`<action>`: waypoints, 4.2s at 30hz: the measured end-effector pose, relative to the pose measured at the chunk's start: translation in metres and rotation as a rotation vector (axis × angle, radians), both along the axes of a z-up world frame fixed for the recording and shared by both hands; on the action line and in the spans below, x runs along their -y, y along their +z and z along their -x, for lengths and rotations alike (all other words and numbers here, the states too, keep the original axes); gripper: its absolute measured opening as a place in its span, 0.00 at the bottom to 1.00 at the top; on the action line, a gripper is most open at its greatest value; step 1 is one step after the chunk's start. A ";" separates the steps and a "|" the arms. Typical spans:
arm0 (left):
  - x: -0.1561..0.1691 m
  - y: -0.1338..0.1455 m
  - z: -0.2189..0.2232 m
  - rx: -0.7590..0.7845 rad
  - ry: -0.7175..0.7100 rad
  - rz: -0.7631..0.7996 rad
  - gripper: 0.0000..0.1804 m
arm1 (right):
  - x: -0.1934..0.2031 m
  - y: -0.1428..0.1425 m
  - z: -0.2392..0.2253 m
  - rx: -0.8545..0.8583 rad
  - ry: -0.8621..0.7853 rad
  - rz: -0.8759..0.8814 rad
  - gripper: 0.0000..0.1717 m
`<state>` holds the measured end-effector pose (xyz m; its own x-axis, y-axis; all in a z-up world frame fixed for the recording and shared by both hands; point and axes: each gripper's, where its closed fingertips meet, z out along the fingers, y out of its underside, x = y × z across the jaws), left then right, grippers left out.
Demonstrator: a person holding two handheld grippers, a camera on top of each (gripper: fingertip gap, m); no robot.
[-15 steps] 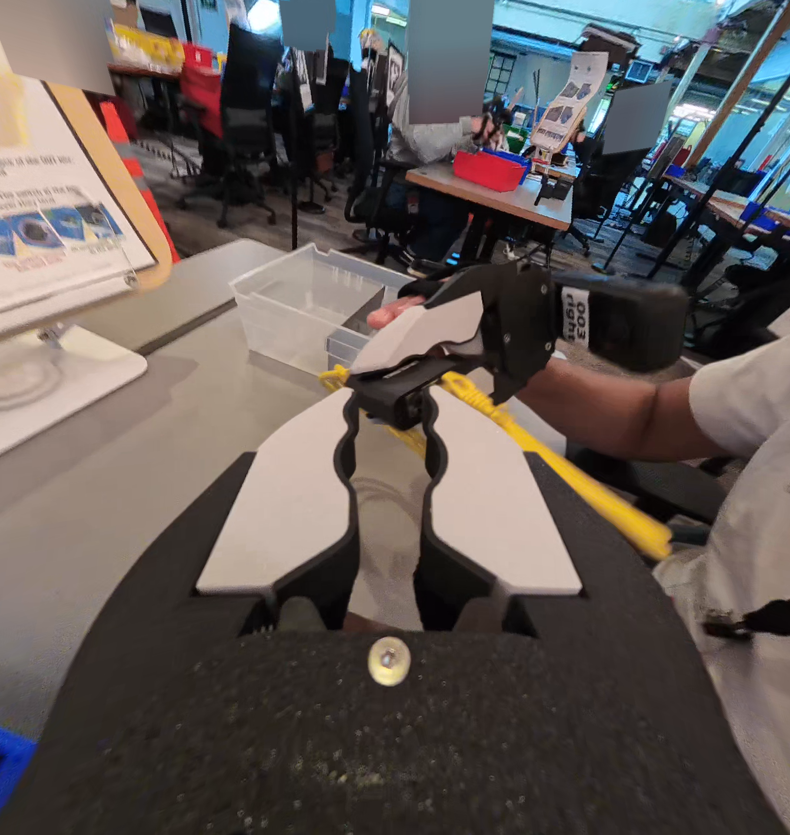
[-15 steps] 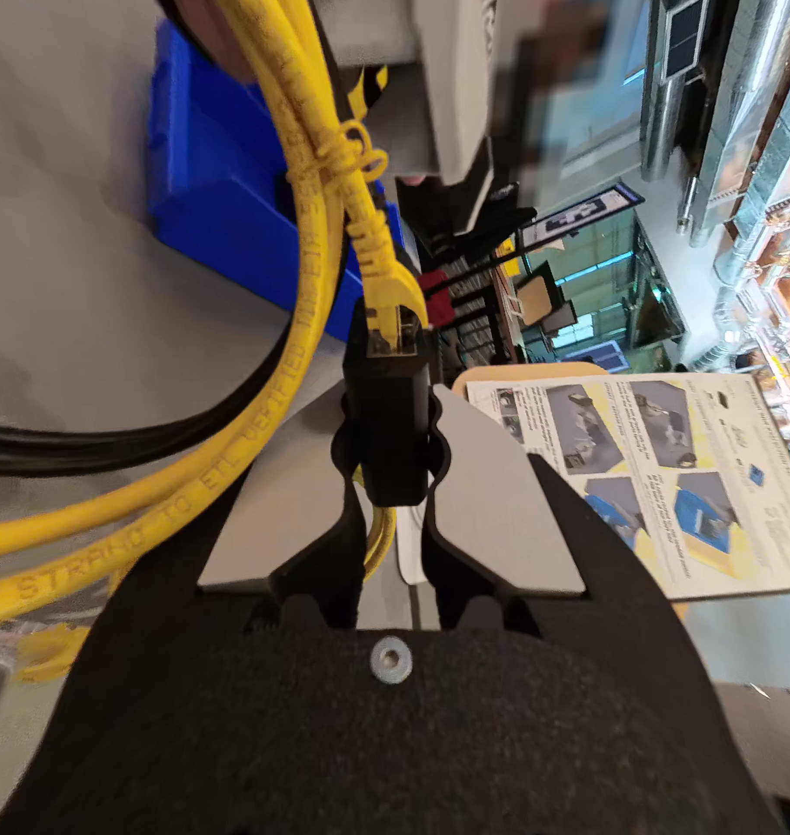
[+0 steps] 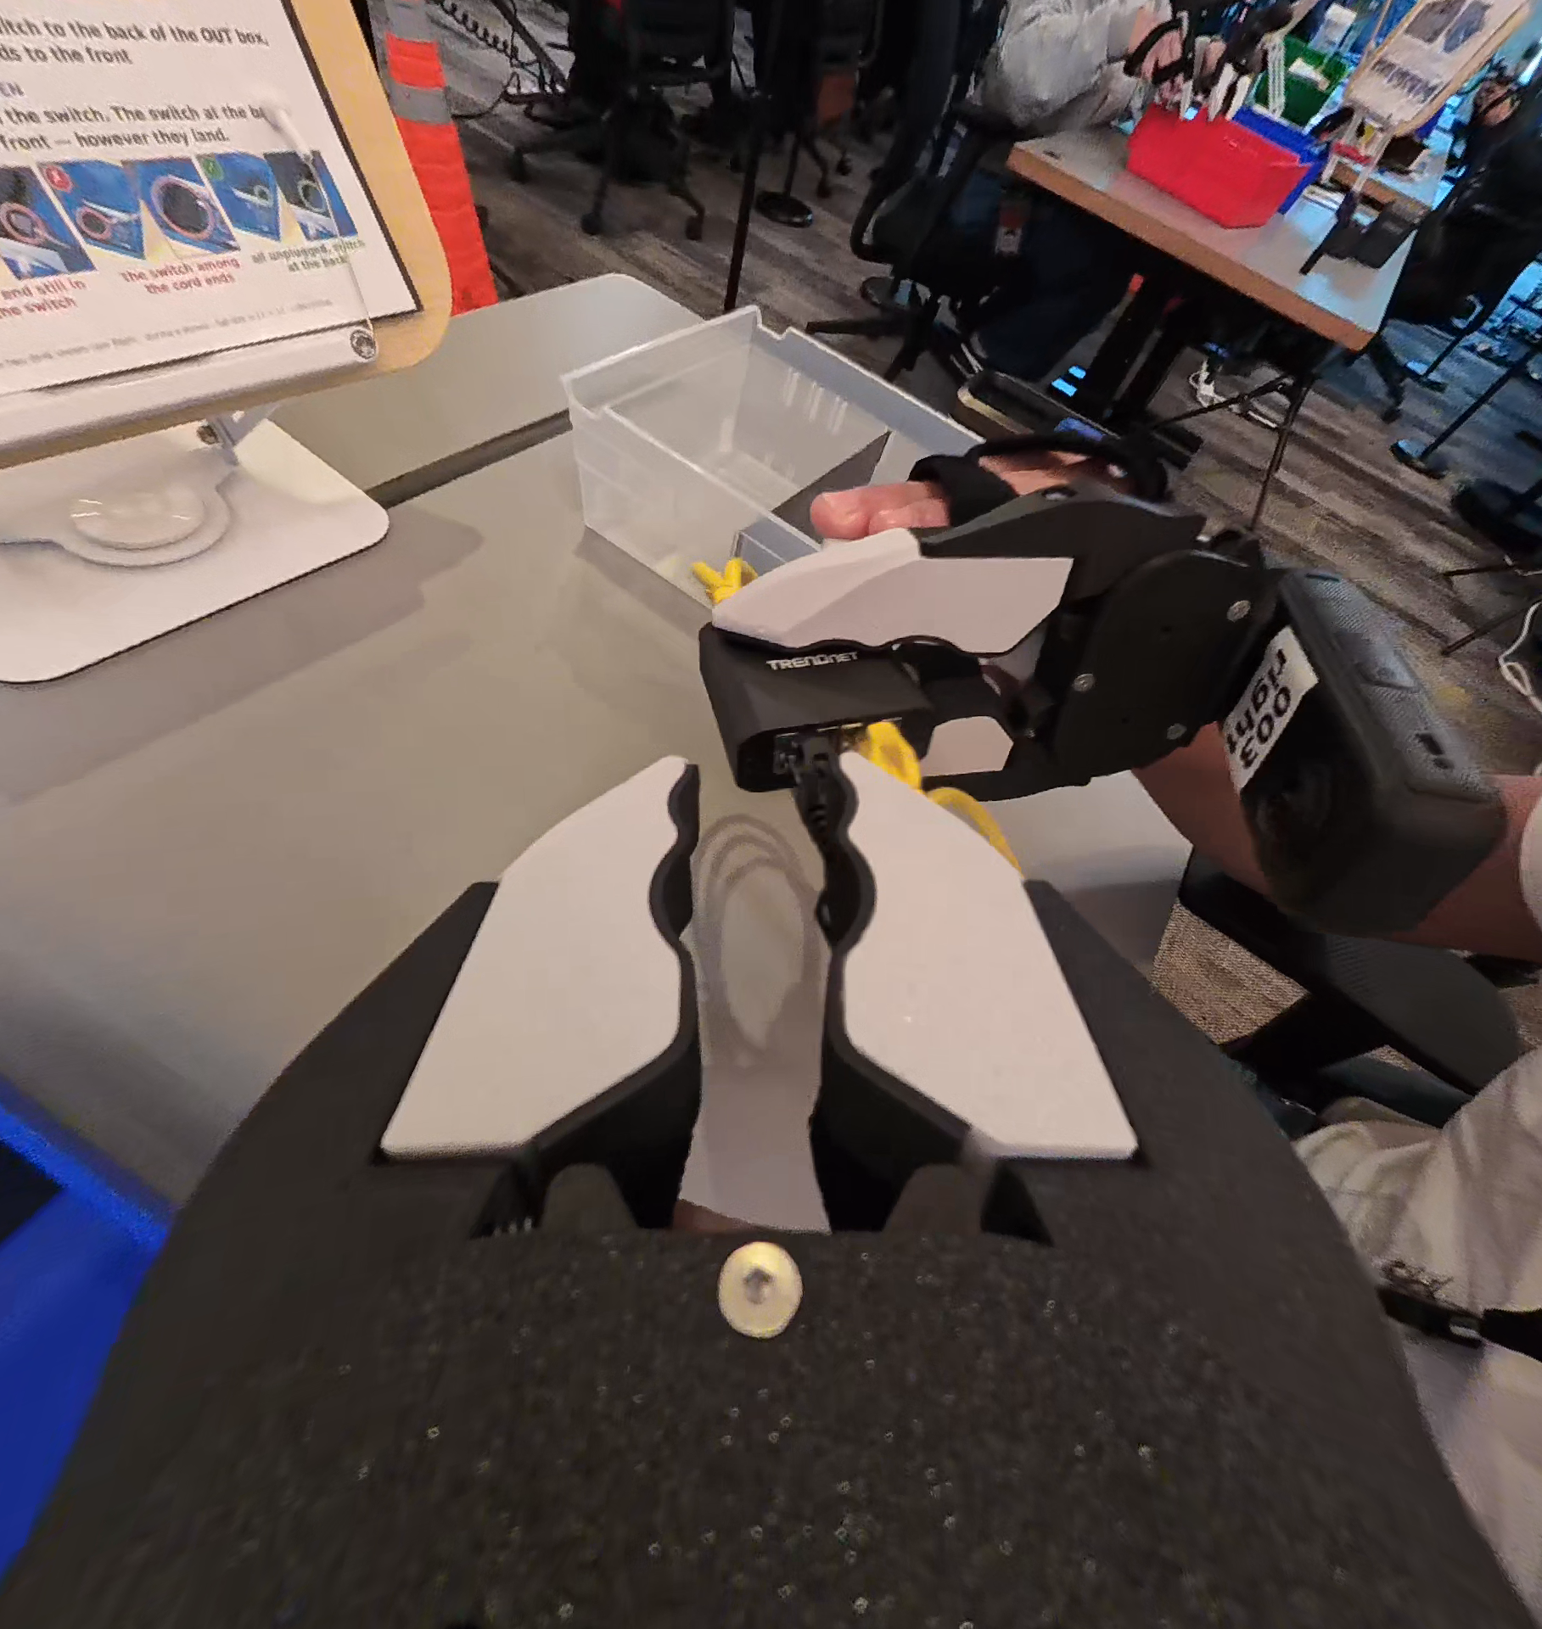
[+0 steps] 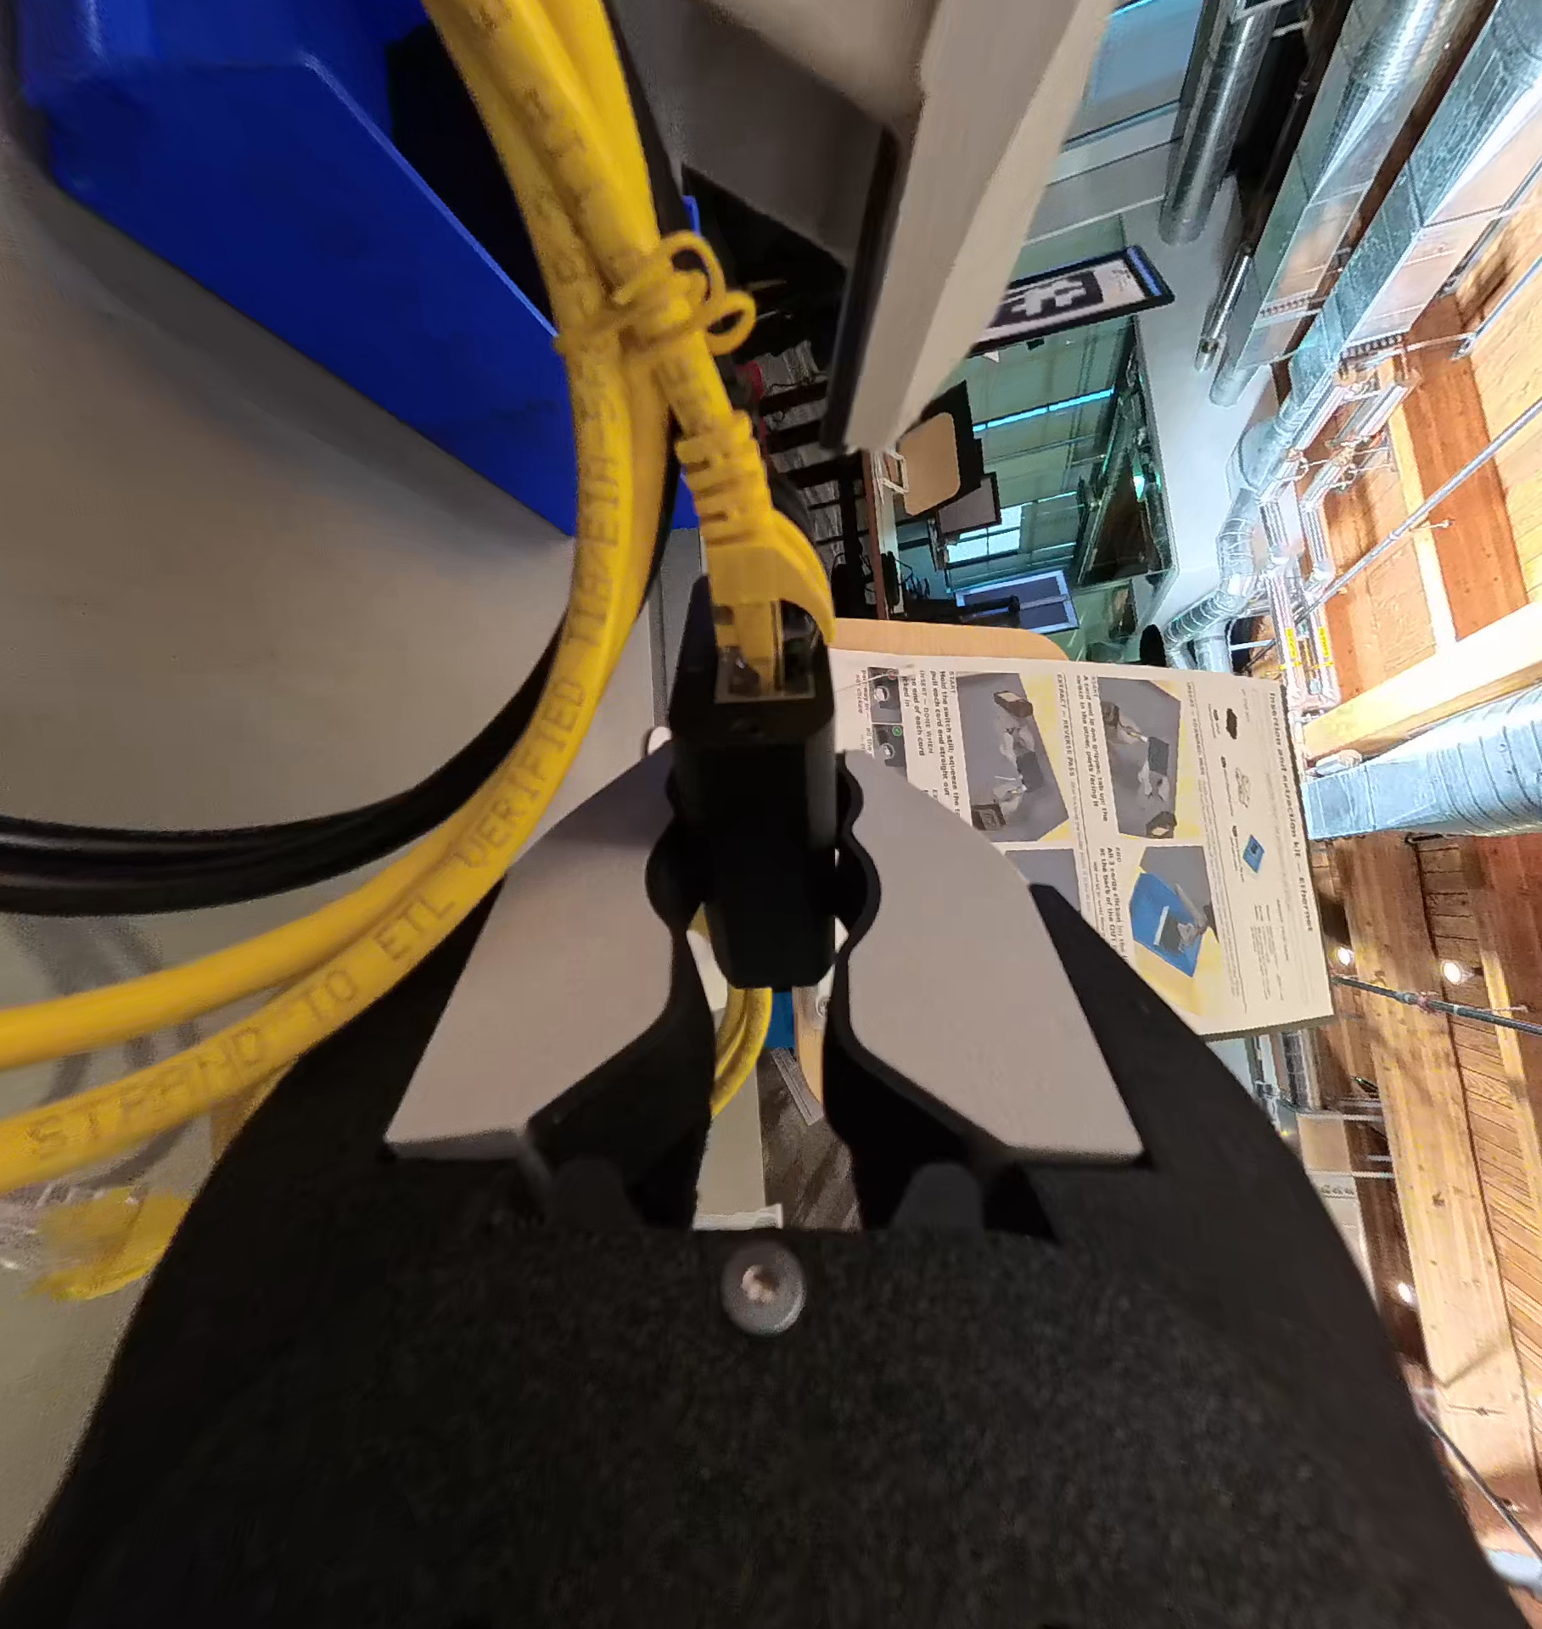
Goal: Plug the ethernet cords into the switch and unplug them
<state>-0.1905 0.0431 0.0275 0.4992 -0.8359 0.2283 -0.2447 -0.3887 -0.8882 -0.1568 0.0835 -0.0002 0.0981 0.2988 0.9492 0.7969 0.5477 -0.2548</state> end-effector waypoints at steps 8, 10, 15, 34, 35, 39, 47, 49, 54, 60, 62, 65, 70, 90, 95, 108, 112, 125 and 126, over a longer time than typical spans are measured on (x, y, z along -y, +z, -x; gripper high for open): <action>0.001 -0.009 -0.007 -0.136 -0.010 -0.038 0.16 | 0.003 0.000 0.004 0.048 -0.028 -0.044 0.15; 0.000 -0.009 -0.006 -0.160 -0.009 -0.043 0.16 | 0.003 0.000 0.004 0.040 -0.024 -0.034 0.15; 0.006 -0.013 -0.005 -0.234 -0.059 -0.014 0.13 | 0.005 0.005 0.002 0.046 -0.020 -0.074 0.15; 0.019 -0.039 0.002 -0.430 -0.236 0.018 0.06 | 0.000 -0.013 0.010 0.138 -0.041 -0.141 0.15; 0.020 -0.041 0.002 -0.415 -0.243 0.039 0.06 | -0.001 -0.016 0.010 0.140 -0.031 -0.143 0.15; 0.030 -0.044 0.008 -0.387 -0.271 0.088 0.06 | -0.028 -0.025 -0.023 0.129 -0.146 -0.075 0.15; 0.005 -0.029 0.014 -0.227 -0.162 0.004 0.06 | -0.018 -0.009 -0.022 -0.003 -0.036 -0.026 0.15; 0.004 -0.039 0.015 -0.224 -0.142 0.007 0.06 | -0.022 -0.006 -0.031 -0.008 -0.062 -0.027 0.15; -0.020 -0.073 0.013 -0.302 -0.062 0.039 0.06 | -0.017 0.011 -0.043 -0.050 -0.012 -0.002 0.15; -0.053 -0.106 -0.016 -0.217 -0.010 0.209 0.06 | -0.016 0.021 -0.061 -0.023 -0.039 -0.035 0.15; -0.056 -0.124 -0.025 -0.230 0.009 0.249 0.06 | -0.016 0.022 -0.067 -0.032 -0.041 -0.022 0.15; -0.063 -0.156 -0.025 -0.339 0.076 0.233 0.06 | -0.014 0.021 -0.069 -0.044 -0.024 0.001 0.15; -0.064 -0.178 -0.013 -0.430 0.133 0.214 0.08 | -0.016 0.011 -0.064 -0.029 -0.017 0.023 0.15; 0.013 0.014 -0.013 -0.239 -0.239 -0.719 0.14 | 0.030 -0.014 -0.005 -0.036 0.190 0.311 0.15; 0.042 0.001 -0.012 -0.198 -0.406 -0.724 0.14 | 0.043 -0.002 -0.001 -0.115 0.276 0.397 0.15; 0.060 0.013 -0.040 -0.039 -0.433 -0.786 0.15 | 0.063 -0.002 0.018 -0.208 0.422 0.520 0.15; 0.066 0.015 -0.043 0.010 -0.462 -0.770 0.11 | 0.070 -0.001 0.023 -0.238 0.474 0.565 0.15; 0.069 0.018 -0.049 0.120 -0.481 -0.792 0.09 | 0.078 -0.002 0.026 -0.252 0.529 0.609 0.15; 0.069 0.018 -0.049 0.123 -0.488 -0.791 0.08 | 0.079 -0.002 0.026 -0.250 0.530 0.608 0.15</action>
